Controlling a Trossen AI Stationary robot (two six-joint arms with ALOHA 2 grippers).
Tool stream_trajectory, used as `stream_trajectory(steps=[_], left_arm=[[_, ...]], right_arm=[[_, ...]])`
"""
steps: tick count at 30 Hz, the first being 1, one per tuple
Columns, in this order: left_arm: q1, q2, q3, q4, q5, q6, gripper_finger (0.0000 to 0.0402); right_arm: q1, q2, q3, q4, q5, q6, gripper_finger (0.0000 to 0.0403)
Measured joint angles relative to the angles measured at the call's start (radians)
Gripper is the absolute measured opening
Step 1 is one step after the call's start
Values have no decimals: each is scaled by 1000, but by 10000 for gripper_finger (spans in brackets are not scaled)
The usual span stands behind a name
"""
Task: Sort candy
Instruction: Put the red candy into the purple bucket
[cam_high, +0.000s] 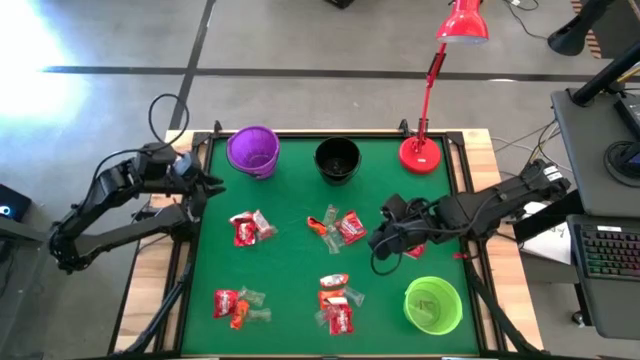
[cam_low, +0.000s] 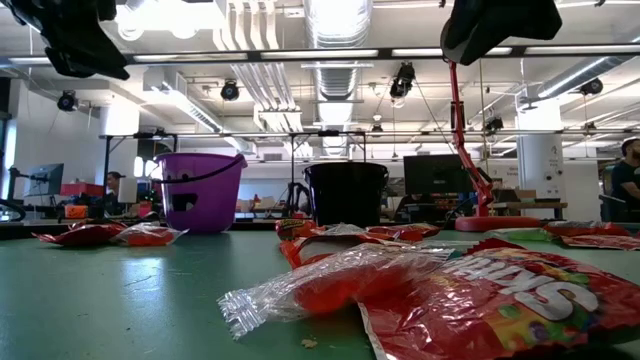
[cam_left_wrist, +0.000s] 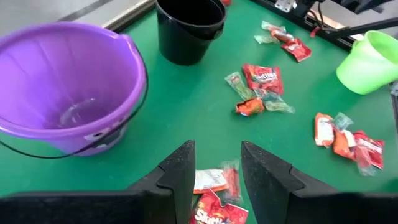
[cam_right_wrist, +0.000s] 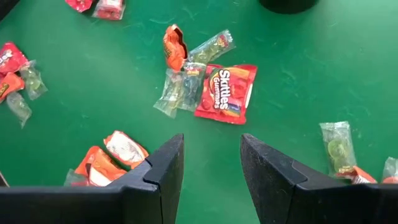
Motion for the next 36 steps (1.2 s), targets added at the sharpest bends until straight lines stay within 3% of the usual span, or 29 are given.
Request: stream_trajectory(steps=[6,15,19,24,29,36], left_arm=[[-2,-2,-78,-4,75,-51,112],[-3,-2,-211,-13,75,-305,112],[-3,-2,-248,-49,73,-338,112],[-4,-3,-265,-44,64,-383,112],[-17,-3,-260,-38,-27,-411,109],[-68,0,-239,-1,-33,-438,97]], right_arm=[[-21,0,0,0,0,11,148],[-21,0,0,0,0,10,148],[-21,0,0,1,0,5,148],[-21,0,0,1,0,-13,148],[-21,0,0,1,0,-25,148],[-21,0,0,1,1,-48,148]])
